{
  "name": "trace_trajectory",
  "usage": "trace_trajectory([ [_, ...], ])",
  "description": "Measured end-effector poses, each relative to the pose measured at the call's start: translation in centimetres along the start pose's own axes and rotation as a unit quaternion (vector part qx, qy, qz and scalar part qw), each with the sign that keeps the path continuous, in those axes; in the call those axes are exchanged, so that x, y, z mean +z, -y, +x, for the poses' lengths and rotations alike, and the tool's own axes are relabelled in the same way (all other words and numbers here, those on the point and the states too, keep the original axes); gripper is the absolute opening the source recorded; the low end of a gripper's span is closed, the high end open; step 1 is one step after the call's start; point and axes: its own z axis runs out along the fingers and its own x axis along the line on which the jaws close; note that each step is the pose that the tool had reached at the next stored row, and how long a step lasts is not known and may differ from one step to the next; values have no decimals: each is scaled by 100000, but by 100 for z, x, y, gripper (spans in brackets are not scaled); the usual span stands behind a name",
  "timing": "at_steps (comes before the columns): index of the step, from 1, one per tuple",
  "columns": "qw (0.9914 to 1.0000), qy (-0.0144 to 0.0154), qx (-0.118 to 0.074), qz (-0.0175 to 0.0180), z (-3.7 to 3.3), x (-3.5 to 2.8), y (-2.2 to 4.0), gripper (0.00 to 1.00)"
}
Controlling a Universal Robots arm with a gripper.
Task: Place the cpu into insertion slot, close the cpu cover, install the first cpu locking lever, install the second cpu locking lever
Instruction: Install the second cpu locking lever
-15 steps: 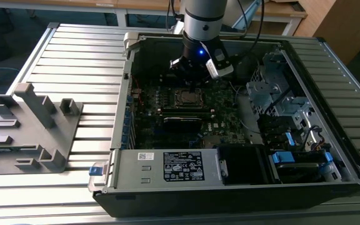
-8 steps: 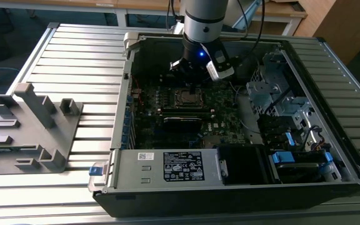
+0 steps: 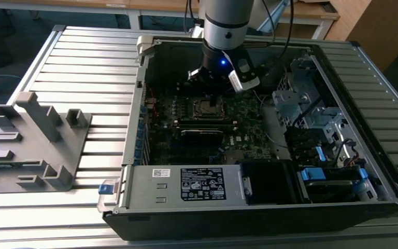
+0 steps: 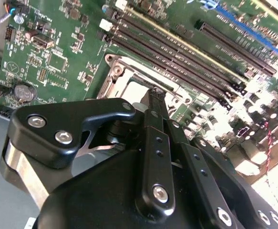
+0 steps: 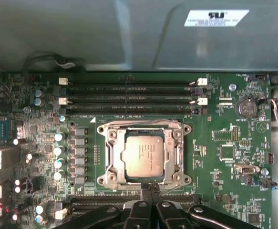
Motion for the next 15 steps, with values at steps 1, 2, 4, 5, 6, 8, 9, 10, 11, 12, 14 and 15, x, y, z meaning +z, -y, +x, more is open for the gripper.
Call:
trace_trajectory([
  [1, 100000, -3, 2, 5, 0, -1, 18, 11],
  [2, 100000, -1, 1, -1, -1, -1, 29, 11],
  [4, 100000, 1, 0, -1, -1, -1, 50, 11],
  [5, 100000, 1, -1, -4, -1, -1, 60, 11],
  [6, 100000, 2, -2, -3, -2, -1, 71, 11],
  [8, 100000, -1, -1, 1, -2, -2, 89, 11],
  [9, 100000, -1, 0, 1, 0, -1, 95, 11],
  [10, 100000, 6, 9, 0, 4, -1, 100, 11],
  [11, 100000, 12, 6, 1, 12, 0, 104, 11],
  [12, 100000, 31, 0, -1, 25, 2, 106, 11],
  [14, 100000, 57, -1, 2, 57, 6, 111, 11],
  [15, 100000, 64, -5, -1, 71, 8, 113, 11],
])
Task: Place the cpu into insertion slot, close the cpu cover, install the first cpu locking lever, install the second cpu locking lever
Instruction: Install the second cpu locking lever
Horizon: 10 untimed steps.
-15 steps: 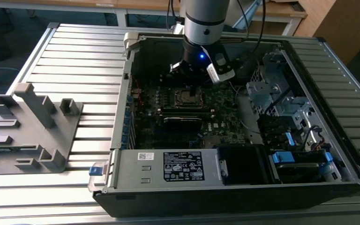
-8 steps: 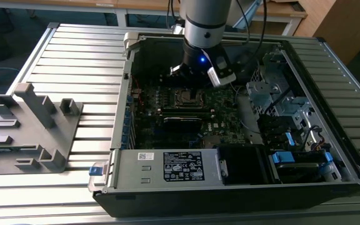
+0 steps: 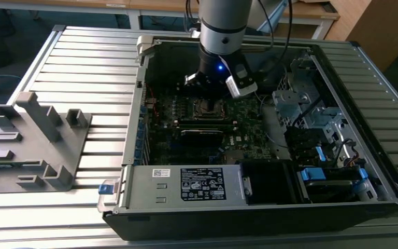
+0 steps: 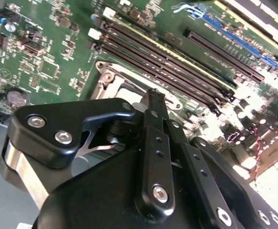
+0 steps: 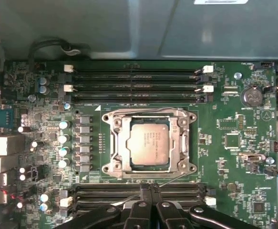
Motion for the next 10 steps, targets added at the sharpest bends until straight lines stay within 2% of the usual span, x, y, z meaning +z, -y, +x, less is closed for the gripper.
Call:
trace_trajectory([
  [10, 100000, 8, 4, 42, 99, 50, 23, 11],
])
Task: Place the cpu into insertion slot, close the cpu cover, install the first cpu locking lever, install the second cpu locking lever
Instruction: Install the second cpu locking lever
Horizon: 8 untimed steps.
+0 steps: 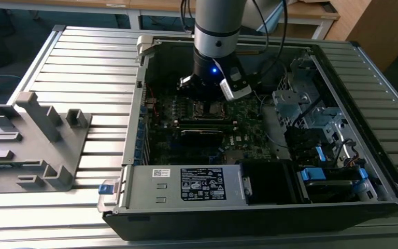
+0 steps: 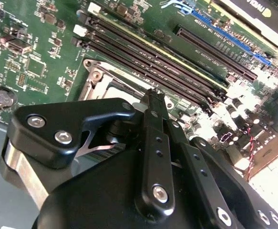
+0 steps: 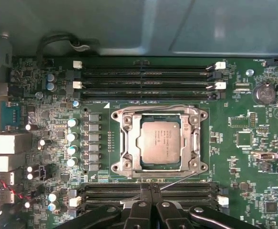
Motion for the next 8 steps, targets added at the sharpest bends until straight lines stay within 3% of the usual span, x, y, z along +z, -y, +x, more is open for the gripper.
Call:
trace_trajectory([
  [8, 100000, -2, -1, 2, 1, 7, 0, 11],
])
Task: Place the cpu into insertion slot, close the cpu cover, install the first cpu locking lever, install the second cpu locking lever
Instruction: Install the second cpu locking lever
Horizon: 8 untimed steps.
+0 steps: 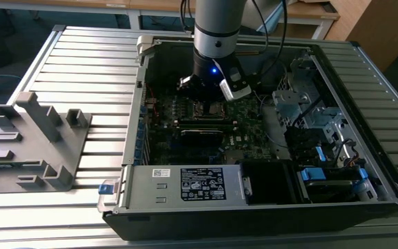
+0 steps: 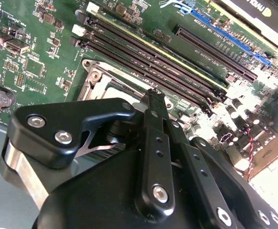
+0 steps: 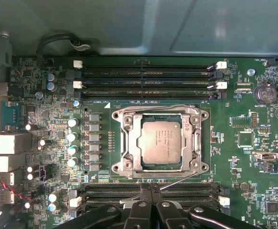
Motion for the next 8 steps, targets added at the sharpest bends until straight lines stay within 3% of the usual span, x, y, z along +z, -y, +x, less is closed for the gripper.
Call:
trace_trajectory([
  [8, 100000, 25, 3, -13, 11, 9, 0, 11],
])
